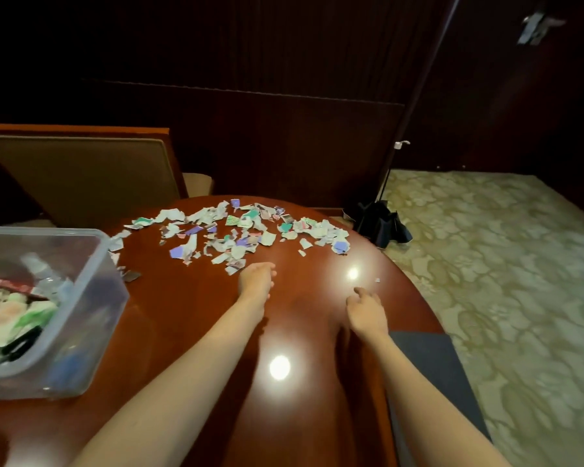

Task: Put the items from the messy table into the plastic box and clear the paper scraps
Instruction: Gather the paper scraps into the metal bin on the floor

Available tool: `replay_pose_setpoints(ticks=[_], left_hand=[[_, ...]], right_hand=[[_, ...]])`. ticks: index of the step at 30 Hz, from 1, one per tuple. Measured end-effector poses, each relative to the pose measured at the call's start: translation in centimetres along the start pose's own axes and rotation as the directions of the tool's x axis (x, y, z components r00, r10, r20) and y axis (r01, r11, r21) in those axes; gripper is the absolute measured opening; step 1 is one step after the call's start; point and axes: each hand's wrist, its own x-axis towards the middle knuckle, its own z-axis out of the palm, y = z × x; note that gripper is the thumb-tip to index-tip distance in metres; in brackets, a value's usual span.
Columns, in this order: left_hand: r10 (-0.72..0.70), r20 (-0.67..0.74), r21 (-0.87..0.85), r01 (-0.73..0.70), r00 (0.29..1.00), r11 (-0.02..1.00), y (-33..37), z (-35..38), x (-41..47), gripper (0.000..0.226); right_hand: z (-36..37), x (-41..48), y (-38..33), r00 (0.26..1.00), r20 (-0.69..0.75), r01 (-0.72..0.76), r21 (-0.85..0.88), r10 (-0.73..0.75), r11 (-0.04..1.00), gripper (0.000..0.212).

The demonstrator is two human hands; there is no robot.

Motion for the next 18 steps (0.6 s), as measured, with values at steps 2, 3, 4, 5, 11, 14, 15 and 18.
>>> replay_pose_setpoints(ticks=[2, 3, 4, 5, 11, 14, 15, 18], left_hand=[[0.023, 0.002, 0.029, -0.023, 1.000, 0.999, -0.2, 2.2, 0.9, 0.016], [0.037, 0.004, 0.048, -0.038, 0.999, 0.998, -0.4, 3.2, 1.4, 0.016], [0.048, 0.005, 0.068, -0.048, 0.999, 0.997, -0.7, 4.1, 2.0, 0.017], [0.054, 0.003, 0.089, -0.054, 0.999, 0.995, -1.0, 4.8, 2.6, 0.018], [0.134, -0.074, 0.220, -0.115, 0.988, 0.969, -2.1, 6.3, 6.7, 0.022], [0.188, -0.109, 0.282, -0.151, 0.976, 0.947, -1.4, 6.1, 8.9, 0.021], [0.210, -0.114, 0.298, -0.169, 0.971, 0.940, -1.1, 6.0, 9.7, 0.021], [0.282, -0.125, 0.386, -0.215, 0.951, 0.897, -0.4, 5.7, 11.7, 0.019]], right_hand=[[-0.9, 2.7, 1.1, 0.999, -0.026, 0.034, -0.094, -0.037, 0.995, 0.051], [-1.0, 4.0, 1.6, 0.998, -0.030, 0.053, -0.126, -0.057, 0.991, 0.053], [-1.0, 5.2, 2.0, 0.997, -0.025, 0.064, -0.147, -0.069, 0.987, 0.055], [-0.9, 6.3, 2.4, 0.997, -0.013, 0.073, -0.155, -0.075, 0.985, 0.057], [0.7, 12.0, 3.3, 0.989, 0.026, 0.145, -0.217, -0.143, 0.965, 0.061], [1.5, 15.1, 2.1, 0.980, 0.005, 0.196, -0.215, -0.200, 0.957, 0.062], [1.8, 16.3, 1.5, 0.975, -0.011, 0.215, -0.198, -0.222, 0.956, 0.062], [2.4, 20.0, -0.4, 0.959, -0.032, 0.274, -0.148, -0.281, 0.950, 0.059]])
